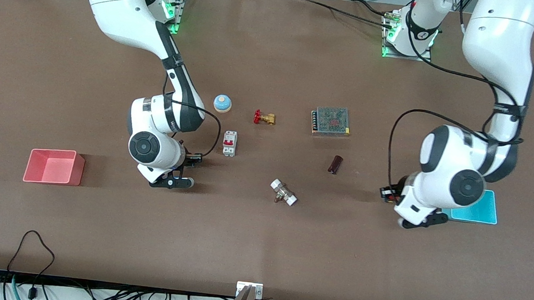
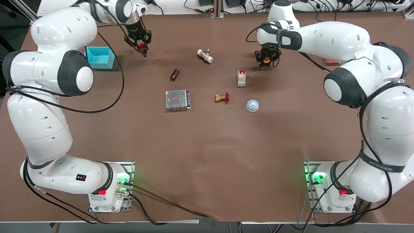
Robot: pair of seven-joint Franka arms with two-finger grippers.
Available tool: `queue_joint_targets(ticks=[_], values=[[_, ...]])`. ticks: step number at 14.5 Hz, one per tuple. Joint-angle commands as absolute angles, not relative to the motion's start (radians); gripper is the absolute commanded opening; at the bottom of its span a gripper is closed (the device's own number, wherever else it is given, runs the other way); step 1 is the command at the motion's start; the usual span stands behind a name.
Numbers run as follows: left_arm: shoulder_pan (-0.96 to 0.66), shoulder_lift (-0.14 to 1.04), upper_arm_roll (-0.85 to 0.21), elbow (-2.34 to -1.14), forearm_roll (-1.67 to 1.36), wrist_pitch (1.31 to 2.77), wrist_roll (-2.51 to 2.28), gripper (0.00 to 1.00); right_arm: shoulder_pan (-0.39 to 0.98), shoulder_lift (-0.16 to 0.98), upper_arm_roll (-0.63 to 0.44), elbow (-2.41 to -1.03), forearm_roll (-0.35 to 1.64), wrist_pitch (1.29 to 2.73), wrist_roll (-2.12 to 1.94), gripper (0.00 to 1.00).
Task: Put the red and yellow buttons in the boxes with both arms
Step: 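Carry the yellow button to the pink box while the left gripper carries red to cyan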
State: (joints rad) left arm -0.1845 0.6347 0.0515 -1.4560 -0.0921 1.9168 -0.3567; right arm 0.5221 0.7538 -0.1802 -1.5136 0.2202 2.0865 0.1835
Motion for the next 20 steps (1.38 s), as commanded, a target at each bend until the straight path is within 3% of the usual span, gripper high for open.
queue_joint_targets(ticks=[1, 10, 13, 20], values=[[-0.183, 0.627, 0.116, -1.407, -0.094, 1.858, -0.276, 0.07, 0.493, 0.661, -0.205, -1.52, 0.236, 2.05, 0.173, 0.26], [-0.025, 0.638, 0.147, -1.387, -0.101, 1.871, -0.032, 0.07, 0.123, 0.617, -0.233, -1.464, 0.213, 1.928, -0.05, 0.26], [0.029, 0.646, 0.147, -1.378, -0.101, 1.871, 0.058, 0.07, 0.081, 0.655, -0.232, -1.424, 0.106, 1.94, -0.1, 0.21], [0.092, 0.704, 0.147, -1.378, -0.097, 1.913, 0.129, 0.07, -0.003, 0.712, -0.232, -1.411, 0.095, 1.999, -0.28, 0.21]])
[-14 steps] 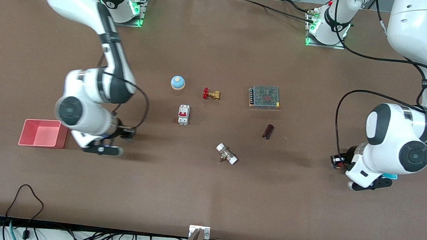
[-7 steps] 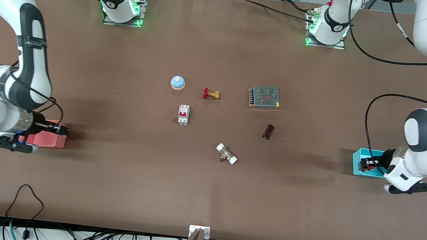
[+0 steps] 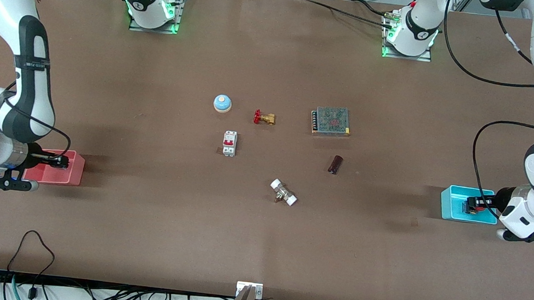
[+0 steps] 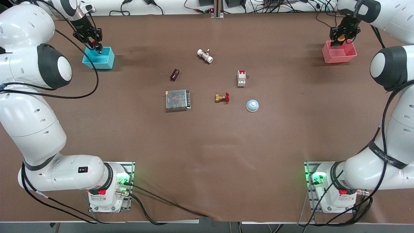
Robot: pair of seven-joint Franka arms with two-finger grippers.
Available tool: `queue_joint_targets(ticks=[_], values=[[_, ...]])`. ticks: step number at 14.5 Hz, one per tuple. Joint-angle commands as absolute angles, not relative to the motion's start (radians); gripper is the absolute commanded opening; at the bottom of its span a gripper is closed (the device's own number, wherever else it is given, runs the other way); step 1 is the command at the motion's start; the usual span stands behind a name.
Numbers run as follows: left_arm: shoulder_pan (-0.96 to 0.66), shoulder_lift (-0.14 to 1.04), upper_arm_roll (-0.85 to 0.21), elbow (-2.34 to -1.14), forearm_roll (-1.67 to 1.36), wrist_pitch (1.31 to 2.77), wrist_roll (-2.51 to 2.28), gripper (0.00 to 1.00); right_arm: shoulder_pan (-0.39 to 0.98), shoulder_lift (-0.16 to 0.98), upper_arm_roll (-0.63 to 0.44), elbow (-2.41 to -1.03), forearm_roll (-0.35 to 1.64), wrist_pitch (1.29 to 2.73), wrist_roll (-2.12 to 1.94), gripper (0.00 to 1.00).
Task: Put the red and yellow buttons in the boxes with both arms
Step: 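Carry the yellow button to the pink box while the left gripper carries red to cyan, then lower both buttons into their boxes and open both grippers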
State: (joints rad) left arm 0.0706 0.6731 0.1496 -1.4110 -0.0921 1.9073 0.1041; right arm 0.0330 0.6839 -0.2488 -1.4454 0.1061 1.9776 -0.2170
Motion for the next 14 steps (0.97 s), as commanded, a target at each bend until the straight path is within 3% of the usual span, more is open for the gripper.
queue_joint_targets(ticks=[1, 5, 8, 9, 13, 14], values=[[0.092, 0.713, 0.147, -1.379, -0.097, 1.913, 0.129, 0.07, -0.011, 0.715, -0.232, -1.411, 0.095, 2.009, -0.302, 0.21], [0.094, 0.739, 0.147, -1.385, -0.1, 1.968, 0.167, 0.11, -0.015, 0.738, -0.232, -1.411, 0.095, 2.026, -0.313, 0.21], [0.092, 0.753, 0.147, -1.385, -0.1, 1.974, 0.167, 0.27, -0.028, 0.767, -0.232, -1.411, 0.095, 2.052, -0.316, 0.21], [0.092, 0.753, 0.147, -1.387, -0.1, 1.974, 0.167, 0.38, -0.034, 0.776, -0.232, -1.411, 0.095, 2.06, -0.316, 0.21], [0.089, 0.755, 0.147, -1.387, -0.095, 1.988, 0.167, 0.5, -0.037, 0.799, -0.232, -1.411, 0.097, 2.085, -0.328, 0.21], [0.086, 0.755, 0.147, -1.387, -0.095, 1.988, 0.167, 0.57, -0.037, 0.805, -0.232, -1.411, 0.097, 2.094, -0.33, 0.21]])
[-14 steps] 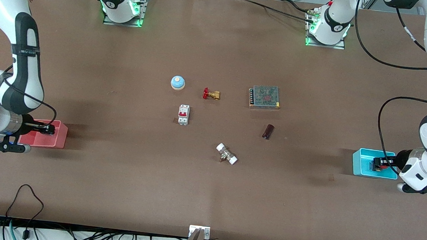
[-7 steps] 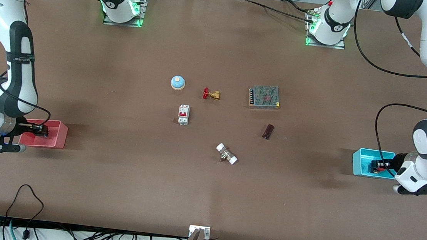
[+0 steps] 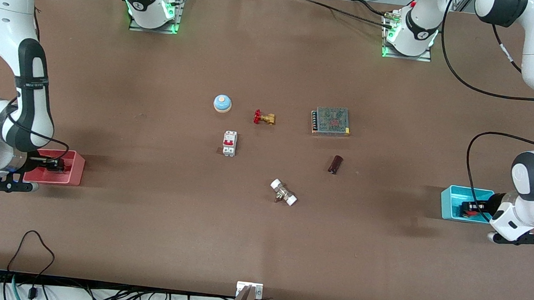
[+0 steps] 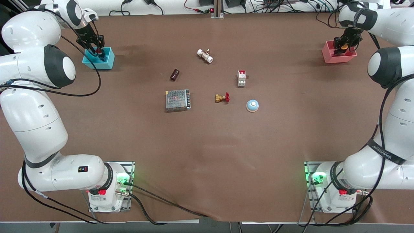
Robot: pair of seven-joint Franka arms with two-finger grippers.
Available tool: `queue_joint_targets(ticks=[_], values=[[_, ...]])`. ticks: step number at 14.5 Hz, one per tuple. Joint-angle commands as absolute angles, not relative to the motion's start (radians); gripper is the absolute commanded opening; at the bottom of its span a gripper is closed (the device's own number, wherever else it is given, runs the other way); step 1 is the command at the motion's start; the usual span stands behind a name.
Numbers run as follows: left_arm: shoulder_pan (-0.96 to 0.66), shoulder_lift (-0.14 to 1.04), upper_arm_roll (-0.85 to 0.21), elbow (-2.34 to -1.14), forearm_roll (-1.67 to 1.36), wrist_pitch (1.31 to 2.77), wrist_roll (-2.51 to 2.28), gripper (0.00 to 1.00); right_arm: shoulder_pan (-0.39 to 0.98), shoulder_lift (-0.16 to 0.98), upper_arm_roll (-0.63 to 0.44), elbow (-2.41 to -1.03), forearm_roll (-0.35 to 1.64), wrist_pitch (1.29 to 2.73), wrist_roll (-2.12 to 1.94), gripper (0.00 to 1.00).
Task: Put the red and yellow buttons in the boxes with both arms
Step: 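Lower both buttons into their boxes and open both grippers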
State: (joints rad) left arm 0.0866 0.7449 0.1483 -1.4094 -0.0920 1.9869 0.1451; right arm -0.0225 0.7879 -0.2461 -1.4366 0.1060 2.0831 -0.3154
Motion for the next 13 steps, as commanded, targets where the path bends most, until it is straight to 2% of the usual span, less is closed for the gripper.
queue_joint_targets(ticks=[1, 3, 4, 5, 6, 7, 11, 13], values=[[0.084, 0.755, 0.147, -1.385, -0.095, 1.988, 0.167, 0.67, -0.037, 0.81, -0.232, -1.411, 0.097, 2.103, -0.33, 0.21], [0.081, 0.753, 0.147, -1.381, -0.095, 1.988, 0.167, 0.76, -0.037, 0.821, -0.232, -1.411, 0.097, 2.112, -0.328, 0.22], [0.08, 0.747, 0.147, -1.379, -0.095, 1.988, 0.166, 0.8, -0.04, 0.824, -0.232, -1.411, 0.097, 2.112, -0.327, 0.38], [0.078, 0.744, 0.143, -1.378, -0.095, 1.987, 0.163, 0.84, -0.04, 0.824, -0.232, -1.411, 0.1, 2.114, -0.313, 0.82], [0.074, 0.741, 0.141, -1.376, -0.095, 1.987, 0.16, 0.9, -0.038, 0.822, -0.23, -1.411, 0.101, 2.117, -0.314, 1.0], [0.061, 0.739, 0.141, -1.374, -0.097, 1.987, 0.153, 1.0, -0.037, 0.816, -0.23, -1.411, 0.101, 2.117, -0.318, 1.0], [0.038, 0.689, 0.133, -1.373, -0.094, 1.987, 0.15, 1.0, -0.037, 0.772, -0.23, -1.411, 0.115, 2.077, -0.318, 1.0], [-0.017, 0.66, 0.143, -1.377, -0.095, 1.987, 0.105, 1.0, -0.034, 0.711, -0.226, -1.41, 0.121, 2.017, -0.316, 1.0]])
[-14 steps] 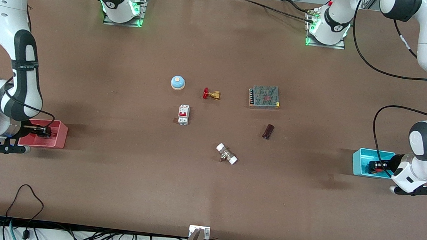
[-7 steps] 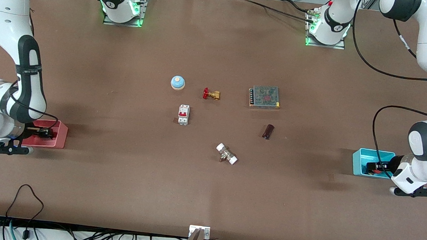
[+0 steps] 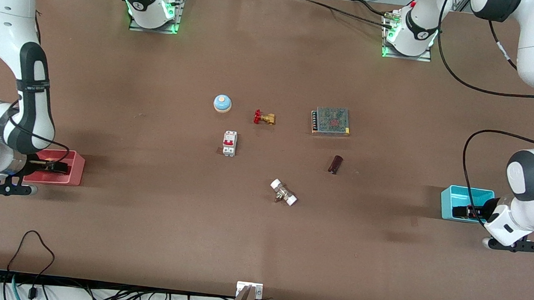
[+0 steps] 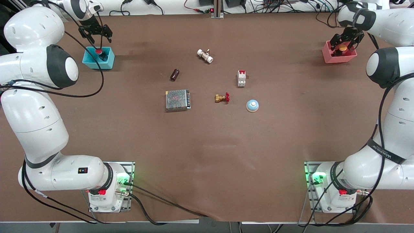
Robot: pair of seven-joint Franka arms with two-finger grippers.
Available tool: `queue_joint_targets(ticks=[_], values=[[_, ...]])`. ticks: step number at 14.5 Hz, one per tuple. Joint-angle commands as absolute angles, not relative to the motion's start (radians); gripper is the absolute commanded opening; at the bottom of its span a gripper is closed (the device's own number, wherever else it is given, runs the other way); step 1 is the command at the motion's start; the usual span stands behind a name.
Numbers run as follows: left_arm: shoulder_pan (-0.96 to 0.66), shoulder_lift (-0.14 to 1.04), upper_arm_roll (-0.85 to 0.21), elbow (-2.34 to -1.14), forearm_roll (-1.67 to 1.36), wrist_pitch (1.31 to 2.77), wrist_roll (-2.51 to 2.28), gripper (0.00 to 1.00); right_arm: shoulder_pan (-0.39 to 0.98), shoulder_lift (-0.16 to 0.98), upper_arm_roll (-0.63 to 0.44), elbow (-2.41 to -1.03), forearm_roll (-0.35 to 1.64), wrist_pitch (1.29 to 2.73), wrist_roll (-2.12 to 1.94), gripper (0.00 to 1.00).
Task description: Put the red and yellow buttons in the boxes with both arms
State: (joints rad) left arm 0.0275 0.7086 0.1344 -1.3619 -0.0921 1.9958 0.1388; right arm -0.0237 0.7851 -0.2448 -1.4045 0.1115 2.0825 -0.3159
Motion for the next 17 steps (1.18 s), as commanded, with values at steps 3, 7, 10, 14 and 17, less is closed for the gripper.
queue_joint_targets(ticks=[3, 7, 10, 14, 17], values=[[-0.05, 0.606, 0.14, -1.388, -0.092, 1.976, 0.014, 1.0, -0.026, 0.592, -0.222, -1.411, 0.121, 1.944, -0.314, 1.0], [-0.089, 0.523, 0.141, -1.393, -0.087, 1.922, 0.0, 1.0, 0.03, 0.451, -0.221, -1.411, 0.12, 1.792, -0.307, 1.0], [-0.126, 0.422, 0.138, -1.396, -0.01, 1.814, -0.02, 1.0, 0.092, 0.364, -0.219, -1.411, 0.112, 1.698, -0.201, 1.0], [-0.137, 0.249, 0.132, -1.469, 0.034, 1.746, -0.034, 1.0, 0.146, 0.266, -0.219, -1.411, 0.109, 1.579, -0.1, 1.0], [-0.135, 0.12, 0.118, -1.563, 0.032, 1.732, -0.031, 1.0, 0.141, 0.201, -0.229, -1.42, 0.078, 1.473, -0.075, 1.0]])
